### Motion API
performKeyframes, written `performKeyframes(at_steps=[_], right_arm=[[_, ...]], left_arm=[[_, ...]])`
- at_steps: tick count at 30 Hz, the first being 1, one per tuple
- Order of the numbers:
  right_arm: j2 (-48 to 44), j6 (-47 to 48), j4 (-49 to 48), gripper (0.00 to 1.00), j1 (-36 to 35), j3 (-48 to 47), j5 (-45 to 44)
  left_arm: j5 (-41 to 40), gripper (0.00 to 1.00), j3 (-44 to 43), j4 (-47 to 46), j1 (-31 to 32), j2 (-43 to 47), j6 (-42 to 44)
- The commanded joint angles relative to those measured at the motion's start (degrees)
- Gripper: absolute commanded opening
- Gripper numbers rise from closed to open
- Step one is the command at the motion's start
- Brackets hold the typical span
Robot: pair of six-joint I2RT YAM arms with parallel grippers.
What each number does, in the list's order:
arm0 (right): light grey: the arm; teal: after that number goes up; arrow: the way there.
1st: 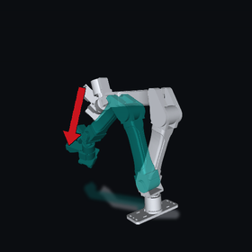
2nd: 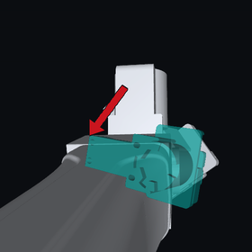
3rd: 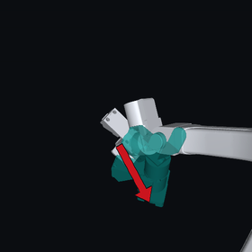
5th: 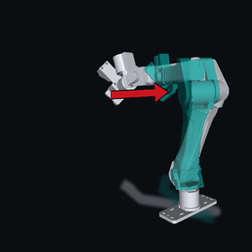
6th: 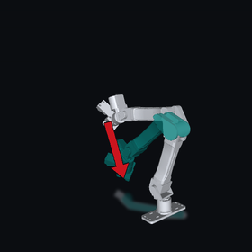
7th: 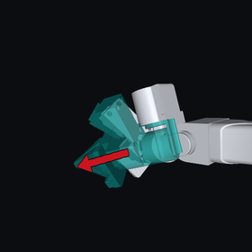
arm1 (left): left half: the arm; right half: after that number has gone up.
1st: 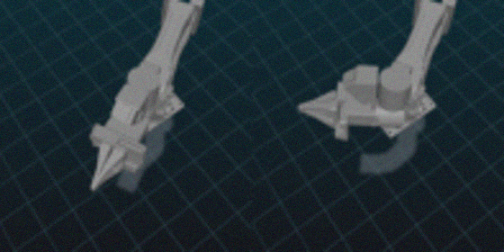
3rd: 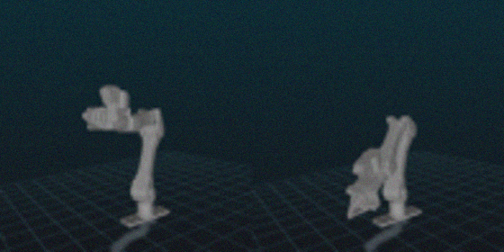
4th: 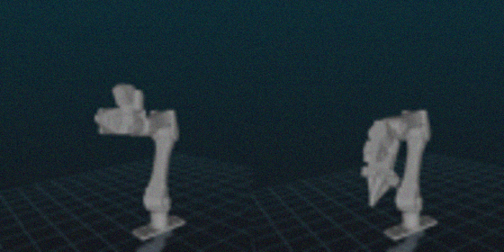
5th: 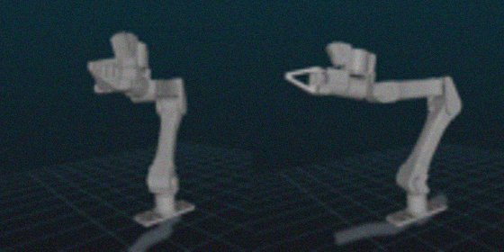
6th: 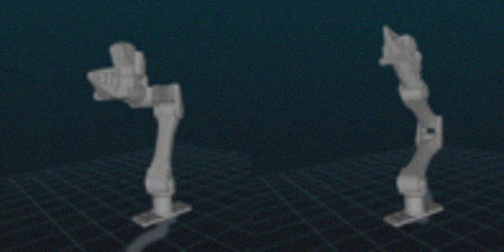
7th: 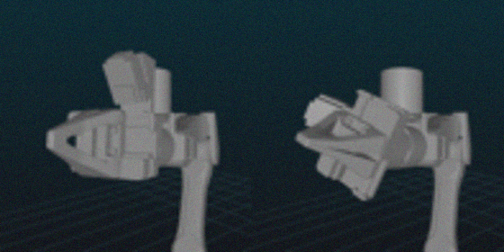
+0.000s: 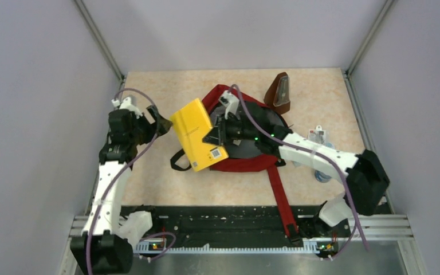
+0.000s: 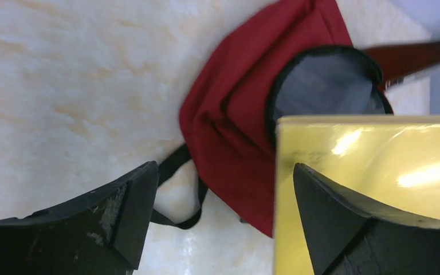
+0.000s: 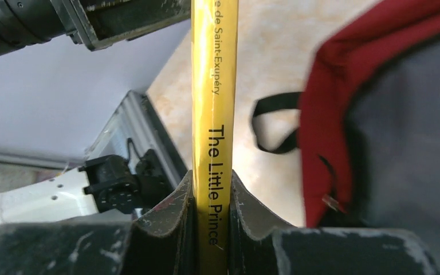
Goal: Pack the student bag
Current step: Pick up the book from the center of the board, then place the book in the student bag.
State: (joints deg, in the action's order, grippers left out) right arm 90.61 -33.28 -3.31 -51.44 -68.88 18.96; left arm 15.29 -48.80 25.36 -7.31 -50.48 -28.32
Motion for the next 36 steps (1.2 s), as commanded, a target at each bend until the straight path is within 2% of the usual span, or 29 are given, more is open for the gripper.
performKeyframes(at_steps=[1, 6, 8, 10, 14, 16, 21, 28, 30, 34, 36], right_arm=[[-13.35, 3.62, 4.90, 0.00, 6.33, 4.54, -6.98], [-23.86, 5.44, 12.64, 0.00, 14.34, 9.64, -8.49], [-27.31, 5.77, 14.45, 0.00, 18.04, 11.44, -8.59], [-30.10, 6.04, 16.12, 0.00, 21.56, 12.74, -8.23], [-33.38, 6.74, 16.63, 0.00, 27.38, 15.35, -8.11], [-33.69, 6.61, 16.33, 0.00, 28.74, 16.25, -7.43], [-32.65, 5.56, 17.92, 0.00, 29.70, 17.87, -5.43], [-36.34, 3.89, 20.33, 0.00, 30.34, 21.43, -5.77], [-37.25, 3.47, 21.14, 0.00, 30.35, 21.57, -5.57], [-38.30, 2.47, 22.86, 0.00, 30.34, 21.48, -5.08], [-39.00, 2.31, 24.05, 0.00, 30.30, 20.98, -5.47]], left_arm=[[2.27, 0.91, -6.95, 1.08, 8.47, -9.74, 1.57], [7.12, 0.87, -15.76, -0.35, 15.08, -20.22, -0.19], [5.74, 0.85, -16.25, -3.11, 16.54, -22.75, -2.79], [0.38, 0.85, -15.07, -7.47, 18.14, -23.88, -4.66], [-15.60, 0.85, -8.09, -22.81, 22.28, -23.49, -8.46], [-17.93, 0.85, -7.23, -26.25, 24.05, -25.99, -9.15], [-12.53, 0.86, -12.59, -20.12, 25.30, -37.11, -9.04], [-11.17, 0.85, -12.19, -19.45, 25.50, -40.86, -9.62], [-9.42, 0.80, -11.75, -20.09, 25.50, -40.99, -10.72], [-3.77, 0.61, -10.84, -23.07, 25.50, -42.07, -12.15], [-1.13, 0.57, -11.89, -22.53, 25.50, -43.15, -12.49]])
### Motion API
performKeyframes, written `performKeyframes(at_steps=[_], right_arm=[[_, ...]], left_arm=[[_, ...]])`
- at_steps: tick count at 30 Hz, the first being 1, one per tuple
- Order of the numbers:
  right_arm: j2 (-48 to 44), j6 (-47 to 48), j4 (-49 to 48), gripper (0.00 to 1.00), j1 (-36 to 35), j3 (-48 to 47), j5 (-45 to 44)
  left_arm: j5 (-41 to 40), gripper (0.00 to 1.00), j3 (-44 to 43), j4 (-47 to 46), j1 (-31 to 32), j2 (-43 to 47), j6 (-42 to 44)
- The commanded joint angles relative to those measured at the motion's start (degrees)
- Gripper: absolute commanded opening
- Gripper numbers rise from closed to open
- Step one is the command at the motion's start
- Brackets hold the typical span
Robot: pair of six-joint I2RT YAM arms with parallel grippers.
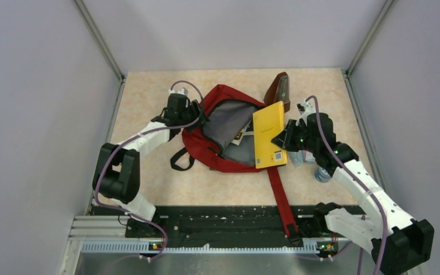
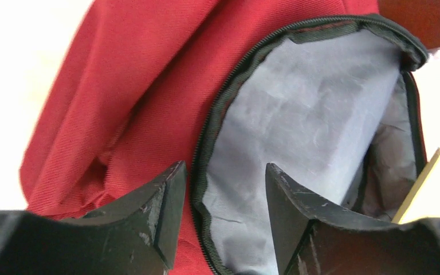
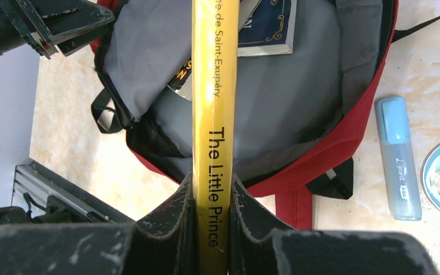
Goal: Pack the student bag
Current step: Place the book in the student bag.
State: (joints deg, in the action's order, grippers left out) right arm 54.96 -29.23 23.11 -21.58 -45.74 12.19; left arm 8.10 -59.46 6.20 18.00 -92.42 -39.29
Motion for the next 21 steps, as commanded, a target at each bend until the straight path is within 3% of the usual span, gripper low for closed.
performKeyframes(at_steps=[1, 4, 6, 12, 21], right_arm=[[-3.81, -1.83, -1.83, 0.00, 0.48, -2.45, 0.89], [-5.44, -3.36, -1.19, 0.00, 0.48, -2.49, 0.26], [-6.64, -5.77, -2.05, 0.00, 0.49, -1.58, 1.14], [-10.54, -13.45, -6.18, 0.00, 0.49, 3.88, 7.13], [-13.07, -24.03, -12.61, 0.00, 0.47, 11.54, 16.25]], left_arm=[[7.32, 0.56, -1.84, -2.96, 0.19, -1.67, -1.80], [10.57, 0.44, -2.62, -3.62, 0.22, -1.95, -2.43], [12.47, 0.30, -2.95, -4.45, 0.22, -1.04, -2.33], [12.13, 0.00, -3.20, -6.47, 0.23, 7.04, 2.98], [19.52, 0.00, 0.61, -18.38, 0.28, 15.16, 2.84]])
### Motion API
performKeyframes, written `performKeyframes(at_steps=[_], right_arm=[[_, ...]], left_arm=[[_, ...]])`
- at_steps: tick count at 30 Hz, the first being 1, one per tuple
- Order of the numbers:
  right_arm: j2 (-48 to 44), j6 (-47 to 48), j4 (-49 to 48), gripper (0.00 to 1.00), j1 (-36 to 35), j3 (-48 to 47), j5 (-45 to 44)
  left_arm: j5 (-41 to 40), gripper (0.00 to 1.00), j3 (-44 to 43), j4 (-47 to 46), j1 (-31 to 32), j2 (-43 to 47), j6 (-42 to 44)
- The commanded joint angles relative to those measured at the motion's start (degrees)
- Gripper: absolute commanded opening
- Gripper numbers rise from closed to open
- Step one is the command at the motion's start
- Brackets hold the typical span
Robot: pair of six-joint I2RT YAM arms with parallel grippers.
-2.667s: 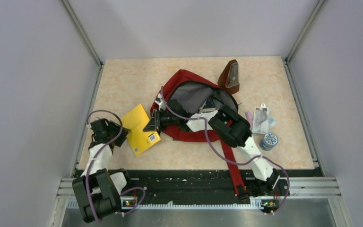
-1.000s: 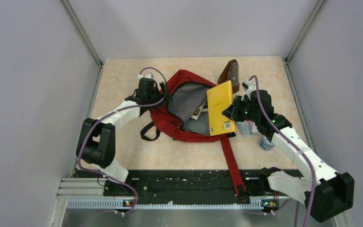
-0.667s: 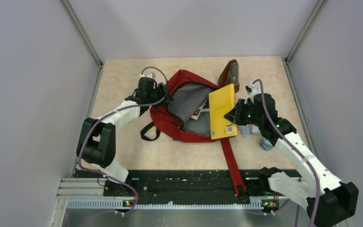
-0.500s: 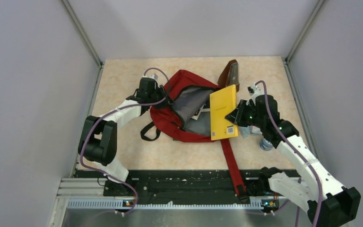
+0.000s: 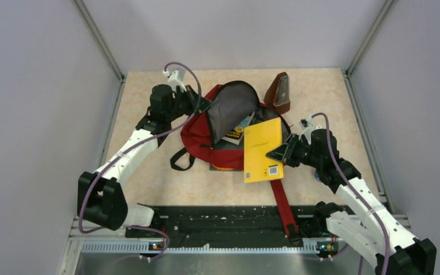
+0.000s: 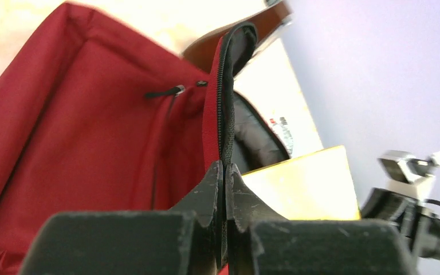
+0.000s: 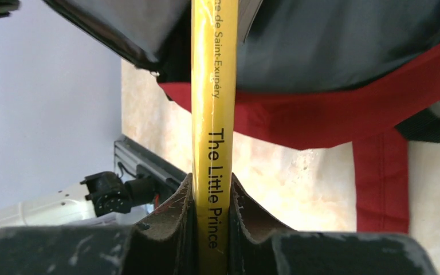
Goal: Pack the student bag
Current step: Place the book in the student bag.
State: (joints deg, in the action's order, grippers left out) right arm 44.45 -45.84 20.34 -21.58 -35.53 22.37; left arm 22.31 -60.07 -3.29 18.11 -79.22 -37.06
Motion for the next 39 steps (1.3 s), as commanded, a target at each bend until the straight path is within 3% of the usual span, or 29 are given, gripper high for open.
performKeyframes(at_steps=[1, 13, 24, 39], right_arm=[[-2.75, -8.79, -11.05, 0.00, 0.49, 2.36, 6.67], [-0.23, -28.54, -32.69, 0.00, 0.45, 11.47, 6.88], [2.17, -36.44, -38.71, 0.00, 0.44, 13.80, 0.08], [6.29, -37.23, -39.09, 0.00, 0.38, 11.78, -11.40]], left_arm=[[6.46, 0.00, 1.19, -9.70, 0.15, 2.04, 0.32], [15.78, 0.00, 2.18, -18.13, 0.41, 2.99, -1.53], [19.34, 0.00, 3.12, -21.95, 1.69, 4.71, -0.41], [20.31, 0.00, 3.21, -22.22, 3.32, 5.40, 0.95]])
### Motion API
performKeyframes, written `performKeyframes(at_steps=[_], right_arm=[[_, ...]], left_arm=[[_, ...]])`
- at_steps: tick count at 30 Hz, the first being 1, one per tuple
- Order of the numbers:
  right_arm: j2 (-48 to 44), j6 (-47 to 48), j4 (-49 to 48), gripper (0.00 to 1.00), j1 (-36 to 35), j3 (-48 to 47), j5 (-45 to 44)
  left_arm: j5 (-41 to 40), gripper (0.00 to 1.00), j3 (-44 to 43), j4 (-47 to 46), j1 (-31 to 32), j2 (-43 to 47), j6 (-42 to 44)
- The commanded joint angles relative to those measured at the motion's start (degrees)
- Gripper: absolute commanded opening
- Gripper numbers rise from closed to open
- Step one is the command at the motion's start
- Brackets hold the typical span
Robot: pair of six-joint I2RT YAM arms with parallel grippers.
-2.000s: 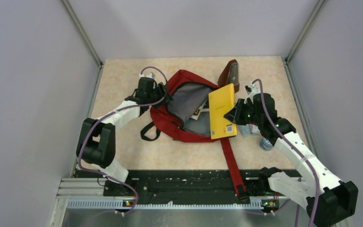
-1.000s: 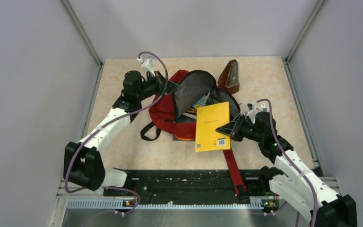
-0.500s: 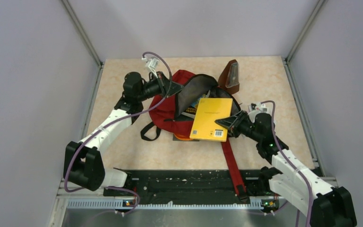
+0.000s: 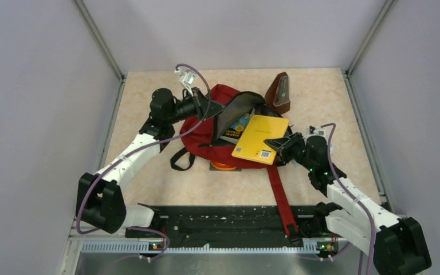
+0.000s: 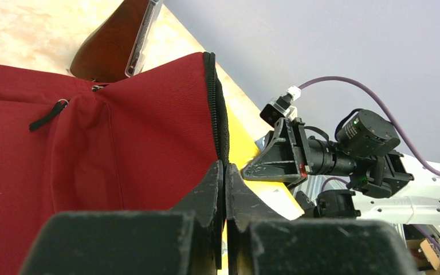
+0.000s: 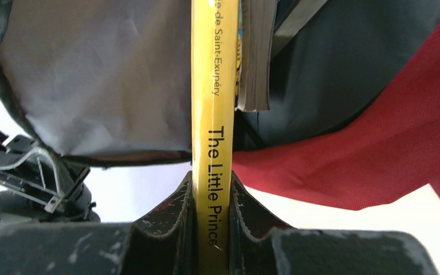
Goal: Pack the student bag
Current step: Place the book in the student bag.
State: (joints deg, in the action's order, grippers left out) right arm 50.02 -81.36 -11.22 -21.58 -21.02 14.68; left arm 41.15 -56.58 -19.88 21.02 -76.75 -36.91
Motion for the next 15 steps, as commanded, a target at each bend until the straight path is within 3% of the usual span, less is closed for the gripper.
performKeyframes(at_steps=[1, 15], right_arm=[[1.42, -1.70, -8.02, 0.00, 0.43, -2.98, -4.23], [16.85, -4.17, -20.79, 0.00, -1.41, -9.15, -9.87]], left_arm=[[1.48, 0.00, -0.29, -5.62, 0.48, 3.02, 0.78], [1.96, 0.00, -0.33, -5.98, 1.05, 2.61, 0.59]])
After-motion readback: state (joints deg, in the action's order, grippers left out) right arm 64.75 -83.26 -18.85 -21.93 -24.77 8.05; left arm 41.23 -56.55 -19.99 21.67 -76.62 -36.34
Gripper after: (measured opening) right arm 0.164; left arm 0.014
